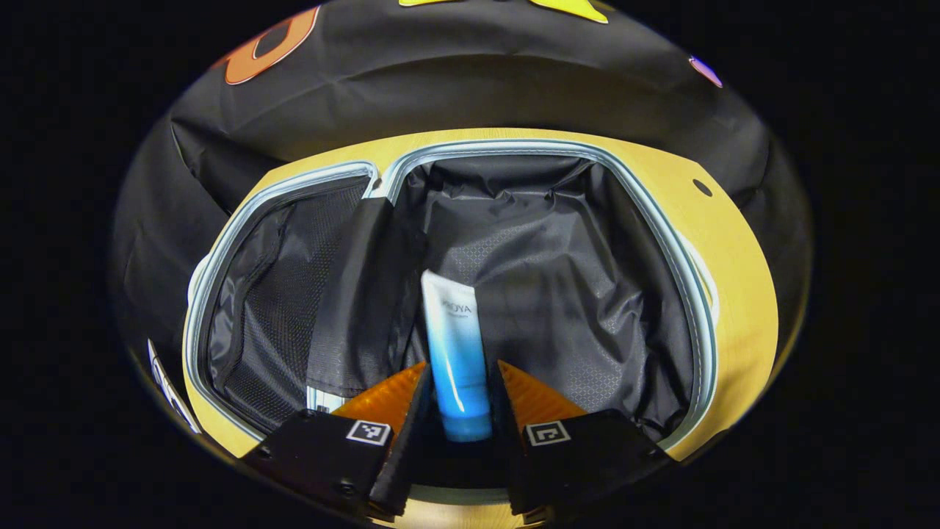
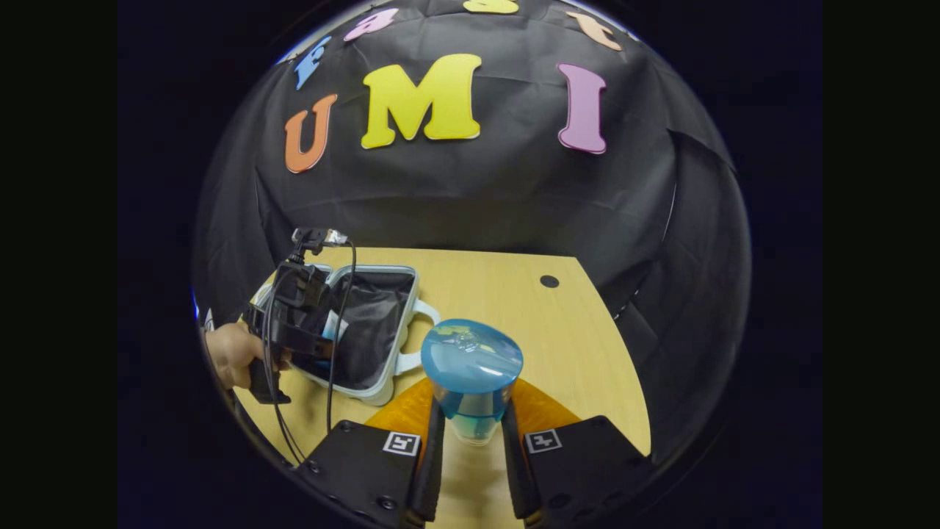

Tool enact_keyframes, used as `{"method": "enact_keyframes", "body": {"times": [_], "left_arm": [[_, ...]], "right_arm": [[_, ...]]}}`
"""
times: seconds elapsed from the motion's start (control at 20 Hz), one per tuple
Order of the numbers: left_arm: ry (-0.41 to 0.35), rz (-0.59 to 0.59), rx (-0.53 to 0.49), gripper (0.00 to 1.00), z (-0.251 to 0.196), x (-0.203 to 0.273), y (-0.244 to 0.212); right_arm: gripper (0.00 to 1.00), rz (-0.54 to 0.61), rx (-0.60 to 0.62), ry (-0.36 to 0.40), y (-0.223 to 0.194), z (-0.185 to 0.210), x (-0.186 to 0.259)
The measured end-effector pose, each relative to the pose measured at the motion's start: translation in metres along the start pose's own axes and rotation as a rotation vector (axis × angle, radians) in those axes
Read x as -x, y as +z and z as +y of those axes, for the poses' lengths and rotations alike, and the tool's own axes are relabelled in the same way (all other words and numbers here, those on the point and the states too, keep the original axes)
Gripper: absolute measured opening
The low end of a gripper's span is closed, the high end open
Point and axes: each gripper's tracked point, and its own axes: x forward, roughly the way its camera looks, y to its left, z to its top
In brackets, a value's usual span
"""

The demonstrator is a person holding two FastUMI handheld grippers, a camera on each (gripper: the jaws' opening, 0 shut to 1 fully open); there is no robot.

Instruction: First open the suitcase, pack the skin care products into it, and then close the suitcase.

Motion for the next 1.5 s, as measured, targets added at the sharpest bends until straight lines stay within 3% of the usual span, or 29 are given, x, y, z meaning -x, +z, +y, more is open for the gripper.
{"method": "enact_keyframes", "body": {"times": [0.05, 0.2, 0.25, 0.4, 0.45, 0.5, 0.75, 0.85, 1.0, 1.15, 1.5], "left_arm": [[-0.005, -0.005, 0.002, 0.54, 0.001, 0.002, 0.001], [-0.059, -0.106, 0.02, 0.65, -0.002, 0.023, 0.017], [-0.08, -0.159, 0.026, 0.75, -0.004, 0.037, 0.024], [-0.111, -0.341, 0.061, 0.82, 0.011, 0.082, 0.043], [-0.111, -0.399, 0.073, 0.9, 0.019, 0.095, 0.045], [-0.109, -0.441, 0.081, 0.86, 0.028, 0.108, 0.045], [-0.046, -0.556, 0.071, 0.92, 0.088, 0.15, 0.025], [-0.086, -0.56, 0.088, 0.94, 0.1, 0.155, 0.01], [-0.083, -0.582, 0.172, 0.96, 0.136, 0.16, -0.003], [-0.084, -0.611, 0.233, 0.96, 0.164, 0.167, -0.012], [0.042, -0.673, 0.301, 0.96, 0.251, 0.169, -0.014]], "right_arm": [[0.35, -0.003, 0.003, 0.014, 0.005, 0.009, -0.004], [0.35, -0.013, 0.019, 0.06, 0.026, 0.043, -0.018], [0.35, -0.014, 0.026, 0.078, 0.031, 0.057, -0.023], [0.33, 0.006, 0.043, 0.143, 0.035, 0.103, -0.045], [0.35, 0.023, 0.048, 0.164, 0.031, 0.118, -0.056], [0.33, 0.051, 0.051, 0.176, 0.024, 0.132, -0.067], [0.35, 0.19, 0.076, 0.217, -0.022, 0.191, -0.118], [0.35, 0.266, 0.042, 0.207, -0.042, 0.2, -0.132], [0.35, 0.343, -0.007, 0.178, -0.058, 0.204, -0.146], [0.35, 0.337, -0.02, 0.152, -0.049, 0.206, -0.162], [0.35, 0.368, -0.092, 0.075, -0.048, 0.203, -0.205]]}}
